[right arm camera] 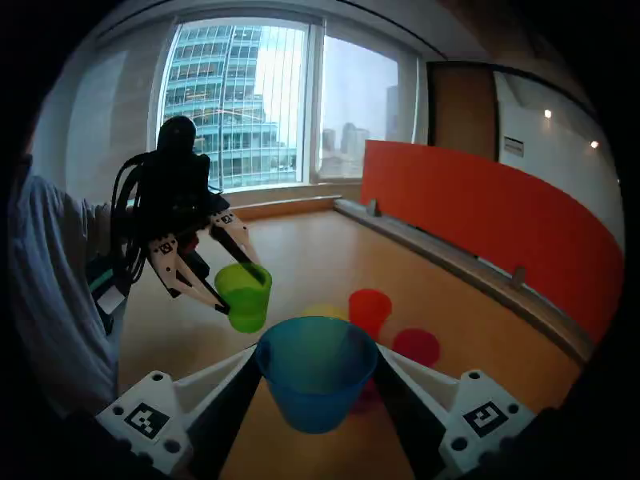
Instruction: Pour water
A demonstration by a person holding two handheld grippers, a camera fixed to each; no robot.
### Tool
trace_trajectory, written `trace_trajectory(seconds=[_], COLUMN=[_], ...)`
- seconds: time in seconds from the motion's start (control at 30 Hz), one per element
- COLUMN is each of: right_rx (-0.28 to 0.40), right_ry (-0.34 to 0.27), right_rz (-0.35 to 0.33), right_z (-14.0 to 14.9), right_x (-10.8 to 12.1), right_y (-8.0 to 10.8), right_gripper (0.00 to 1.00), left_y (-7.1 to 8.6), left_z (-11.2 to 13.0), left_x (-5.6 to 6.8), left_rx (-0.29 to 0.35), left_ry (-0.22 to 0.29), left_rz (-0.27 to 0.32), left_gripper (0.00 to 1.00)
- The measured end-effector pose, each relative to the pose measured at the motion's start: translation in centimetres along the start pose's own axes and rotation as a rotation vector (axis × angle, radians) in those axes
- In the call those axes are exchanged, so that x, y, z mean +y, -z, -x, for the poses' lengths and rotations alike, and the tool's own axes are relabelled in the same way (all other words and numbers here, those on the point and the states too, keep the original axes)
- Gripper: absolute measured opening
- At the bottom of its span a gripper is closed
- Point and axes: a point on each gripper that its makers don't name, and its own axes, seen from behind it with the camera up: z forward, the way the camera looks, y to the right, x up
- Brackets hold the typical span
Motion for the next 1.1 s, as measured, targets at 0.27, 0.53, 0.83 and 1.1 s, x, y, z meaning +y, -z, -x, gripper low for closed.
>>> trace_trajectory(seconds=[0.27,0.53,0.83,1.1], right_rx=[-0.063,-0.112,-0.156,-0.184], right_ry=[0.02,0.022,0.018,0.019], right_rz=[-0.034,-0.056,-0.074,-0.078], right_z=[2.9,5.1,7.2,8.7], right_x=[-1.1,-1.8,-2.2,-2.2], right_y=[-1.0,-1.9,-2.6,-3.0], right_gripper=[0.92,0.92,0.92,0.92], left_y=[-0.6,-1.3,-2.3,-3.0], left_z=[1.4,2.6,4.2,4.4], left_x=[1.0,1.5,2.1,1.9], left_rx=[-0.041,-0.074,-0.119,-0.13], left_ry=[-0.004,0.007,-0.002,-0.009], left_rz=[0.036,0.06,0.083,0.087], left_gripper=[0.86,0.86,0.87,0.87])
